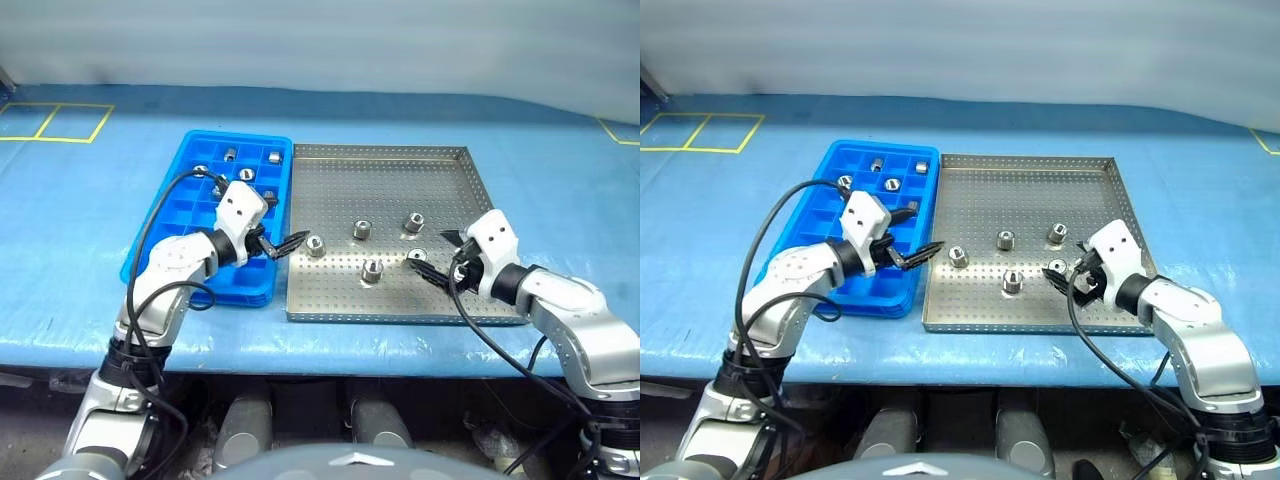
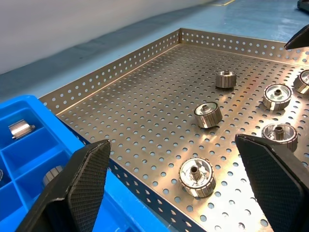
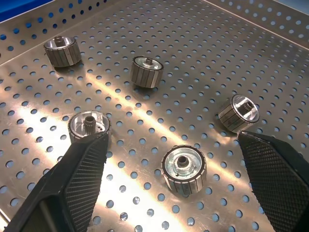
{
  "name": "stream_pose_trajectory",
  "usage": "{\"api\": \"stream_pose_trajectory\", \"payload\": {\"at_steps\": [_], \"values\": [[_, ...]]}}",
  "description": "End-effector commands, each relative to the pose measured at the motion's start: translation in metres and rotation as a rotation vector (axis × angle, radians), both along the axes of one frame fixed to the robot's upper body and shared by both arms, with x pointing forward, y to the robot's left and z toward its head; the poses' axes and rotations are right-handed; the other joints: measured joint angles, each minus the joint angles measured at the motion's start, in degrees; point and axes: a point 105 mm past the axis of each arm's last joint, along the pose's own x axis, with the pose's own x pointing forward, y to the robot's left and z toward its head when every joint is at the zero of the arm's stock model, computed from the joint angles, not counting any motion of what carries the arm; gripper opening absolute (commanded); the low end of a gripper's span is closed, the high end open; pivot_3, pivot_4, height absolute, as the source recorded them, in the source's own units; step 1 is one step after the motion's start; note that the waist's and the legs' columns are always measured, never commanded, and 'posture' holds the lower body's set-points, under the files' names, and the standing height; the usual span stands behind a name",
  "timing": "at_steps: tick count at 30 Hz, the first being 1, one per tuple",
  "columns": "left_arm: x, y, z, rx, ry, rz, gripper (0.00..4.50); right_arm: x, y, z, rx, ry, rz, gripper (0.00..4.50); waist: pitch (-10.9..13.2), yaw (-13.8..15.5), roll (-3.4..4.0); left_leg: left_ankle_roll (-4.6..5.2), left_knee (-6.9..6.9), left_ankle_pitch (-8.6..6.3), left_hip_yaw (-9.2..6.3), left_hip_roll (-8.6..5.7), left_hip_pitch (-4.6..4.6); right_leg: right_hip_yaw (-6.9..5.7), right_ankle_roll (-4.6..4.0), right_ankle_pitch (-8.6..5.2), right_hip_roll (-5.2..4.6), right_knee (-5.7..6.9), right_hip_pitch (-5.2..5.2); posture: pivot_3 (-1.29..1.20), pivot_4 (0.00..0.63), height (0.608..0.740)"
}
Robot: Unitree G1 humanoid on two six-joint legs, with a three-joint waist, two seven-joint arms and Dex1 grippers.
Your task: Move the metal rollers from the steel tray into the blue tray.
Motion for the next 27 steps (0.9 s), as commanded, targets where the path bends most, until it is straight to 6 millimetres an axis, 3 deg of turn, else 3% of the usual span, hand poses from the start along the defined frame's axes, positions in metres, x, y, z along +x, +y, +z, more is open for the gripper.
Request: {"api": "stream_pose_trajectory", "payload": {"at_steps": [1,27], "values": [[-0.0008,-0.0025,0.0093,-0.01,-0.027,-0.014,4.48,0.003,0.001,0.0114,-0.014,-0.045,0.013,4.5,0.0,0.0,0.0,0.0,0.01,0.0,0.0,0.0,0.0,0.0,0.0,0.0,0.0,0.0,0.0,0.05,0.15,0.74],[0.0016,-0.0078,0.0064,0.012,0.019,-0.014,4.48,0.0077,0.0019,0.0059,-0.025,-0.085,-0.05,4.5,0.0,-0.3,0.0,0.0,0.06,0.0,0.0,0.0,0.0,0.0,0.01,0.0,0.0,0.02,0.01,0.01,0.15,0.74]]}}
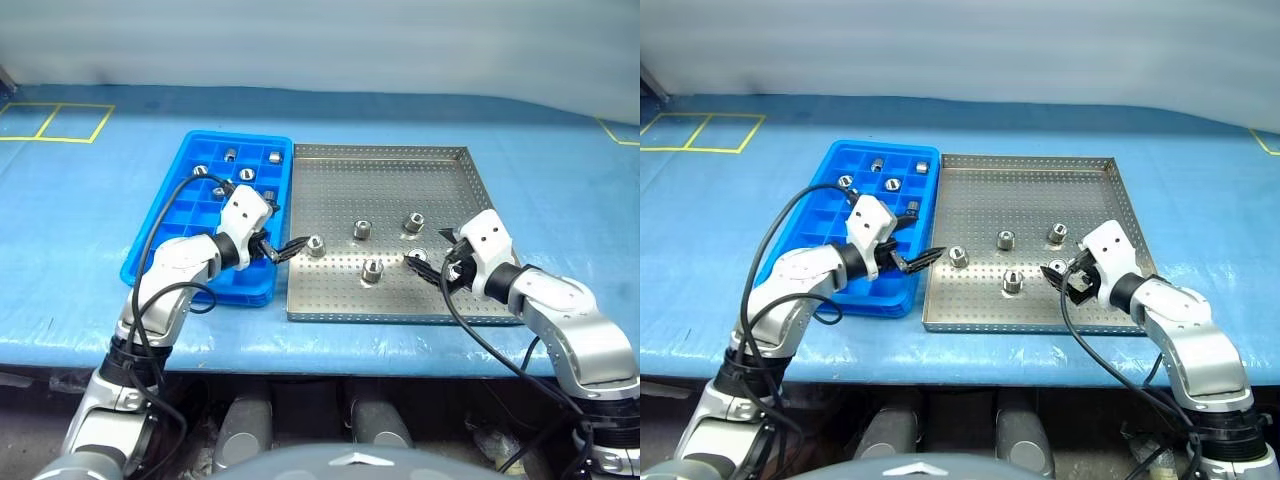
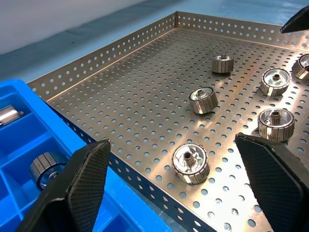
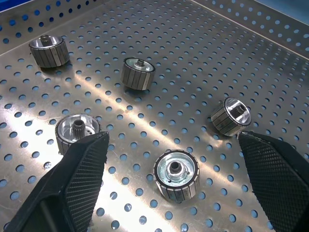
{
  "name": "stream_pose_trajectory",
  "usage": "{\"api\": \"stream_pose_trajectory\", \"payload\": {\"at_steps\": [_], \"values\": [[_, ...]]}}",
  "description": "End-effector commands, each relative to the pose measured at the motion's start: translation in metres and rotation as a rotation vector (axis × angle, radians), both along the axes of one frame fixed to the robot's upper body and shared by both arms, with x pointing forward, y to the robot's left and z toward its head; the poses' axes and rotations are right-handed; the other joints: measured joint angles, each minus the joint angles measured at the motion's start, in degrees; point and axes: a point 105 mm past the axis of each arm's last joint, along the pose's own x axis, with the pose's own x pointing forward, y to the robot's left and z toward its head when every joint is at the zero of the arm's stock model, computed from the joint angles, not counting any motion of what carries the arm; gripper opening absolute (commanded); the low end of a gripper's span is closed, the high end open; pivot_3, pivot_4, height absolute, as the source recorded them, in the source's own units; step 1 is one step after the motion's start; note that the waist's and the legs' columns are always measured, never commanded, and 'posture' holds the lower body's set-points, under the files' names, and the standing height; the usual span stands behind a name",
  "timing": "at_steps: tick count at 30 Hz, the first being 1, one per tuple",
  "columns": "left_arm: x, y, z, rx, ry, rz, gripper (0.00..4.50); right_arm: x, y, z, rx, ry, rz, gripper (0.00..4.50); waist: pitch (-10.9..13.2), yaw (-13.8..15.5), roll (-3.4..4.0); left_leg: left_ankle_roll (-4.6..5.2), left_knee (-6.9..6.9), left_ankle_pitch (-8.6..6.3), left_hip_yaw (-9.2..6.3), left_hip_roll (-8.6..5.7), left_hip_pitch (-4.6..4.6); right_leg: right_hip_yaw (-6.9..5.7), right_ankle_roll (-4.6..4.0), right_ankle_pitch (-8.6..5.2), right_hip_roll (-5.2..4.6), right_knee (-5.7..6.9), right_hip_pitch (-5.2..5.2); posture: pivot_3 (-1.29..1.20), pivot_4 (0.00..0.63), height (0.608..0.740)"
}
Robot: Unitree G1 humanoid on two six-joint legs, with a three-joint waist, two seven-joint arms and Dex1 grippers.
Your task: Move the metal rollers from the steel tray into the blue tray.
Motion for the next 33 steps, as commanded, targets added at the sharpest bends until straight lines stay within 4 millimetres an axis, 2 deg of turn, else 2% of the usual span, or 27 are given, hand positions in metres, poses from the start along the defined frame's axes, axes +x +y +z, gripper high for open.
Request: {"api": "stream_pose_trajectory", "payload": {"at_steps": [1,12,17,24,27,33], "values": [[0.001,-0.006,0.012,-0.021,-0.02,-0.02,4.48,0.003,0.002,0.008,0.001,-0.052,-0.004,4.5,0.0,-0.1,0.0,0.0,0.0,0.0,0.0,0.0,0.0,0.0,0.0,0.0,0.0,0.0,0.0,0.01,0.15,0.74],[0.001,-0.02,0.011,-0.008,0.007,-0.071,4.48,0.003,0.007,0.008,-0.003,-0.069,0.001,4.5,0.0,-0.5,0.0,0.0,0.0,0.0,0.0,0.0,0.01,0.01,0.0,0.0,0.0,0.01,0.0,-0.02,0.15,0.74],[-0.001,-0.036,-0.009,0.115,0.082,-0.138,4.48,0.001,0.008,0.007,-0.008,-0.075,-0.004,4.5,0.0,-0.7,0.0,0.0,0.03,0.0,0.01,-0.01,0.01,0.02,0.01,0.0,0.0,0.02,0.01,-0.04,0.15,0.74],[0.024,-0.043,-0.025,0.25,0.139,-0.041,4.48,-0.005,0.01,0.002,-0.006,-0.07,-0.017,4.5,0.0,-1.4,0.0,0.0,0.04,0.0,0.0,-0.01,0.01,0.03,0.02,0.01,0.02,0.04,0.0,-0.07,0.15,0.74],[0.029,-0.049,-0.033,0.301,0.149,-0.007,4.48,-0.008,0.011,0.0,-0.005,-0.066,-0.024,4.5,0.0,-1.9,0.0,0.01,0.03,0.0,0.01,-0.03,0.0,0.05,0.03,0.01,0.01,0.04,0.0,-0.08,0.15,0.74],[0.02,-0.056,-0.049,0.374,0.192,-0.03,4.48,-0.011,0.009,0.002,-0.013,-0.074,-0.04,4.5,0.0,-3.0,0.01,0.02,0.02,-0.01,0.02,-0.03,0.02,0.09,0.03,0.02,0.02,0.08,-0.02,-0.08,0.15,0.74]]}}
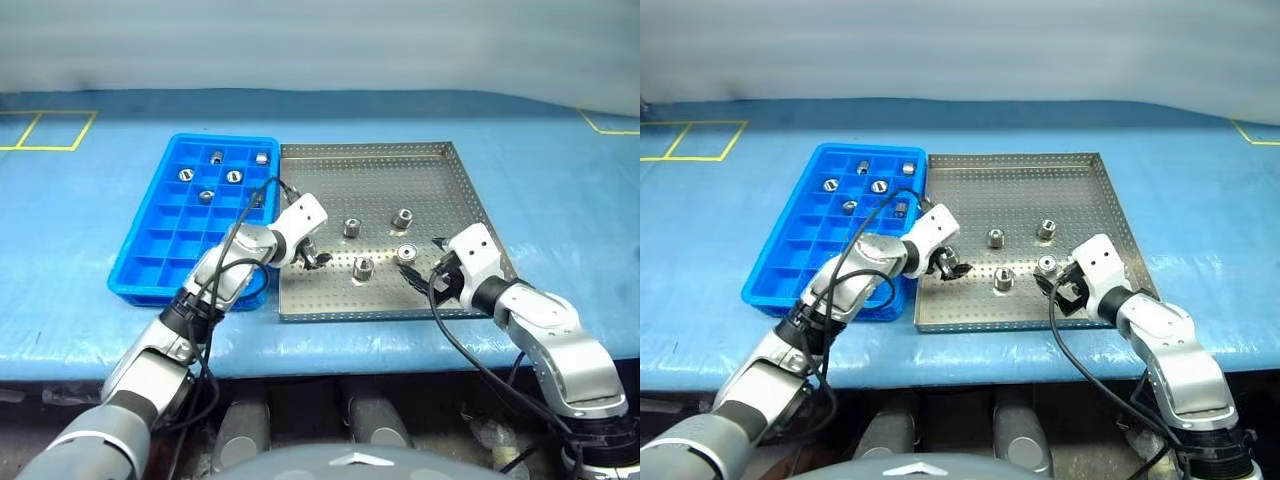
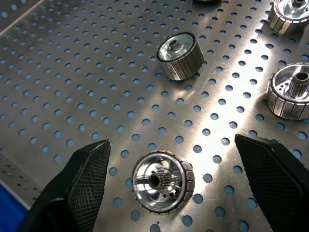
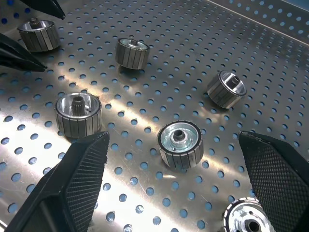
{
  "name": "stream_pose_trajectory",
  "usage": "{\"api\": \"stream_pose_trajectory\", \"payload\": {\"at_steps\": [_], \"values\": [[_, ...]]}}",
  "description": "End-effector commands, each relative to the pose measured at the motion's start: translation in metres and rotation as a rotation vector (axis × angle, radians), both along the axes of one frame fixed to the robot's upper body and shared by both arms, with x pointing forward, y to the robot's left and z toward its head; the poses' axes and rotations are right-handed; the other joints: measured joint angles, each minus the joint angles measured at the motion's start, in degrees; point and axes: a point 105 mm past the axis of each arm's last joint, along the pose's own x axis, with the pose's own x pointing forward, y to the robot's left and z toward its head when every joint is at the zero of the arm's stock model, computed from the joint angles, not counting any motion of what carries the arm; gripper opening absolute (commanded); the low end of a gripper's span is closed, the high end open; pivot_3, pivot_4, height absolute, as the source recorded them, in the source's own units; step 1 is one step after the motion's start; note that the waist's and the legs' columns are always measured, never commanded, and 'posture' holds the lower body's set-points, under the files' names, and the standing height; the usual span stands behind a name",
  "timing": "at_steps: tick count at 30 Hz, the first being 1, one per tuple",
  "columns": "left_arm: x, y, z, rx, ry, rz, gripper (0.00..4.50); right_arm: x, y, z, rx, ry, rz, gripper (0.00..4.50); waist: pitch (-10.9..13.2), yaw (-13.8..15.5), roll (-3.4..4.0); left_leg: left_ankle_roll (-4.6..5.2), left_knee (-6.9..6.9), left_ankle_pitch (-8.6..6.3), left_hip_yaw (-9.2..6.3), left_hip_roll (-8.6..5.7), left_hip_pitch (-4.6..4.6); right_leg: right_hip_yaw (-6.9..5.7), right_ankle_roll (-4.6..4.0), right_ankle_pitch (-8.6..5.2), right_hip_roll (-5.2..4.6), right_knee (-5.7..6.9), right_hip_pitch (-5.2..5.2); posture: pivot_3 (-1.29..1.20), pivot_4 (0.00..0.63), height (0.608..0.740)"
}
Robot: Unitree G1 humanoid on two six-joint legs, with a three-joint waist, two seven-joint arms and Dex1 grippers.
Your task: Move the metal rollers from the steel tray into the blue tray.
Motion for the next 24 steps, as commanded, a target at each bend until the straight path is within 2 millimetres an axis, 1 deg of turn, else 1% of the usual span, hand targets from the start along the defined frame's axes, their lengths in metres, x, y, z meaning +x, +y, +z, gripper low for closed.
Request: {"api": "stream_pose_trajectory", "payload": {"at_steps": [1,3,4,6,8,14,15,16,18,24], "values": [[-0.003,-0.004,0.001,0.035,-0.01,-0.016,4.48,0.002,0.0,0.016,-0.01,-0.068,-0.006,4.5,0.0,-0.2,0.0,0.0,0.01,0.0,0.01,0.0,0.02,0.01,0.0,0.0,0.0,0.02,0.0,-0.08,0.15,0.74],[-0.003,-0.001,-0.001,0.046,-0.006,0.004,4.48,0.004,-0.001,0.016,-0.012,-0.076,-0.016,4.5,0.0,-0.2,0.0,0.0,0.03,0.0,0.01,0.0,0.04,0.01,0.0,0.0,0.0,0.05,0.01,-0.08,0.15,0.74],[-0.002,0.001,-0.001,0.051,-0.005,0.013,4.31,0.005,-0.002,0.017,-0.012,-0.079,-0.021,4.5,0.0,-0.2,0.0,0.0,0.04,0.0,0.01,0.0,0.04,0.02,0.0,0.0,0.0,0.06,0.01,-0.08,0.15,0.74],[-0.002,0.003,-0.001,0.052,-0.005,0.021,3.86,0.006,-0.001,0.017,-0.011,-0.084,-0.025,4.5,0.0,-0.3,0.0,0.0,0.05,0.0,0.02,0.0,0.05,0.03,0.0,0.0,0.0,0.07,0.01,-0.07,0.15,0.74],[-0.003,0.004,-0.001,0.055,-0.005,0.022,3.25,0.006,-0.001,0.018,-0.013,-0.086,-0.026,4.5,0.0,-0.3,0.0,0.0,0.04,0.0,0.02,0.0,0.05,0.04,0.0,0.0,0.0,0.08,0.01,-0.07,0.15,0.74],[-0.007,0.001,-0.004,0.042,0.002,0.028,3.25,0.01,-0.003,0.02,-0.026,-0.092,-0.032,4.5,0.0,-0.3,0.01,0.0,0.02,0.0,0.02,0.0,0.05,0.04,0.0,0.0,0.0,0.08,0.0,-0.05,0.15,0.74],[-0.008,0.001,-0.004,0.036,0.002,0.028,2.9,0.01,-0.003,0.021,-0.028,-0.094,-0.032,4.5,0.0,-0.3,0.01,0.0,0.03,0.0,0.03,0.0,0.05,0.05,0.0,0.0,0.0,0.08,0.0,-0.05,0.15,0.74],[-0.008,-0.001,-0.003,0.026,-0.001,0.027,2.68,0.011,-0.002,0.021,-0.029,-0.096,-0.031,4.5,0.0,-0.3,0.01,0.0,0.03,0.0,0.03,0.0,0.06,0.05,0.0,0.0,0.0,0.08,0.01,-0.05,0.15,0.74],[-0.009,-0.003,0.0,0.008,-0.012,0.026,2.04,0.013,-0.001,0.022,-0.033,-0.099,-0.026,4.5,0.0,-0.3,0.01,0.01,0.04,0.0,0.03,0.0,0.07,0.05,0.0,0.0,0.0,0.1,0.01,-0.04,0.15,0.74],[-0.008,-0.004,0.009,-0.039,-0.04,0.05,2.04,0.015,0.0,0.024,-0.038,-0.106,-0.02,4.5,0.0,-0.1,0.0,0.01,0.04,0.0,0.03,0.0,0.06,0.05,0.0,0.0,0.0,0.1,0.0,-0.04,0.15,0.74]]}}
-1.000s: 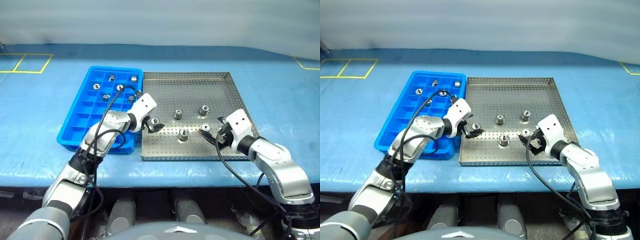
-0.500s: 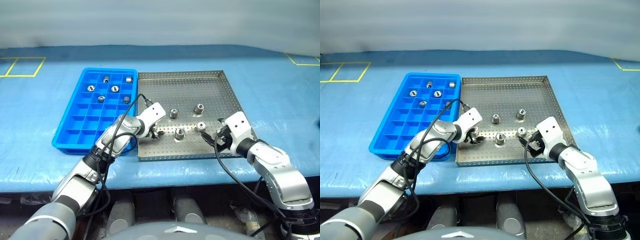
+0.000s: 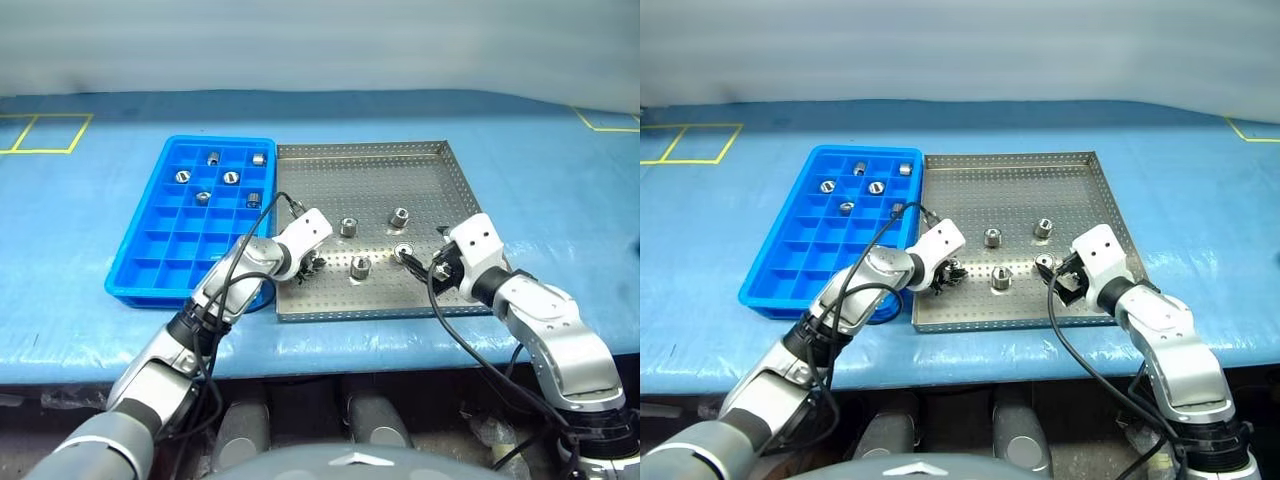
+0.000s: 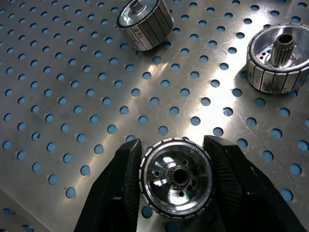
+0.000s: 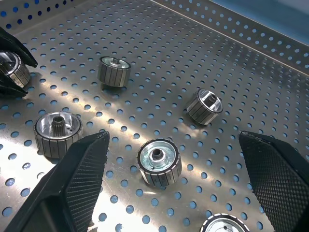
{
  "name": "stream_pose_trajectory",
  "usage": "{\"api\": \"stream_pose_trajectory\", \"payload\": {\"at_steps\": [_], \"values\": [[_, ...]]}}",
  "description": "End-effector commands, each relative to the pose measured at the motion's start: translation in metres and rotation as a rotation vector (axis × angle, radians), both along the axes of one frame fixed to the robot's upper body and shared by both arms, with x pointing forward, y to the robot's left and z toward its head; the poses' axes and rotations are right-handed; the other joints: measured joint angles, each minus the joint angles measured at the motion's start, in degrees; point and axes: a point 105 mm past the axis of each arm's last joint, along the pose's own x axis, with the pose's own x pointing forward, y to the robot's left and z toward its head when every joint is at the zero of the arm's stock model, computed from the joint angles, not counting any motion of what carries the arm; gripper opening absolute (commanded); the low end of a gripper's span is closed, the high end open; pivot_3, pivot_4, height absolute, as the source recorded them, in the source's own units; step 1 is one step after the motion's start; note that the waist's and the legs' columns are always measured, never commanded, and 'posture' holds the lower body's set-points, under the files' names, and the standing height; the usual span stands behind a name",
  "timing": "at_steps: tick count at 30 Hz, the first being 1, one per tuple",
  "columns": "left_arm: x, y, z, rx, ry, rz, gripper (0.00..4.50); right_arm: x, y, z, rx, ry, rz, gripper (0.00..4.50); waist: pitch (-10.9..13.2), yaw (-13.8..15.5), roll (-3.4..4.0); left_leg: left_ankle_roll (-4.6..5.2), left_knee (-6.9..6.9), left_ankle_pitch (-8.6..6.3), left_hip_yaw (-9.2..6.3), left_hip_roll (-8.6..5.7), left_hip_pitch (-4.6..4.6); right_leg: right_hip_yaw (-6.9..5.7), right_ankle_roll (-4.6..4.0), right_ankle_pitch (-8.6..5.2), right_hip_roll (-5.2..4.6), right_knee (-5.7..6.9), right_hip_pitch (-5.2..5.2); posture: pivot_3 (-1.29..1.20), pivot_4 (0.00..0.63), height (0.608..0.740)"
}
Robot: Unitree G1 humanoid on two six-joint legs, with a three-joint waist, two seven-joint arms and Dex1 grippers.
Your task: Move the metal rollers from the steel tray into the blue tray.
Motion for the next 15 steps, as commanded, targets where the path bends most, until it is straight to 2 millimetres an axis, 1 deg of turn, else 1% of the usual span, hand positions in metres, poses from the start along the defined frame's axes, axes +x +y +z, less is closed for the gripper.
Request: {"api": "stream_pose_trajectory", "payload": {"at_steps": [1,6,9,10,13,15], "values": [[0.003,-0.002,0.02,-0.055,-0.065,0.01,2.04,0.003,0.0,0.01,-0.02,-0.037,0.008,4.5,0.0,0.1,0.0,0.0,0.0,0.0,0.0,0.0,0.0,0.0,0.0,0.0,0.0,0.0,0.0,-0.04,0.15,0.74],[0.003,-0.003,0.027,-0.077,-0.109,0.017,2.04,0.003,0.0,0.009,-0.02,-0.034,0.008,4.5,0.0,0.3,0.0,0.0,0.0,0.0,0.0,0.0,-0.01,0.0,0.0,0.0,0.0,0.0,0.0,-0.03,0.15,0.74],[0.003,-0.007,0.036,-0.094,-0.18,-0.002,2.04,0.003,0.0,0.009,-0.018,-0.035,0.002,4.5,0.0,0.4,0.0,0.0,0.0,0.0,0.0,-0.01,-0.02,0.0,0.0,0.0,-0.01,-0.01,0.0,-0.03,0.15,0.74],[0.002,-0.009,0.041,-0.122,-0.211,-0.012,2.04,0.003,0.0,0.008,-0.018,-0.035,0.0,4.5,0.0,0.4,0.0,0.0,0.0,0.0,0.0,-0.01,-0.02,0.0,0.0,0.0,-0.01,-0.01,0.0,-0.03,0.15,0.74],[0.002,-0.016,0.064,-0.29,-0.338,-0.016,2.04,0.002,0.0,0.007,-0.019,-0.032,-0.003,4.5,0.0,0.4,0.0,0.0,0.0,0.0,0.01,-0.01,-0.01,0.02,0.0,0.0,-0.01,-0.01,0.0,-0.03,0.15,0.74],[0.001,-0.015,0.072,-0.39,-0.378,0.009,2.04,0.002,-0.001,0.006,-0.021,-0.028,-0.004,4.5,0.0,0.6,0.0,0.0,0.01,0.0,0.01,-0.01,-0.01,0.02,0.0,0.01,-0.01,-0.01,0.01,-0.03,0.15,0.74]]}}
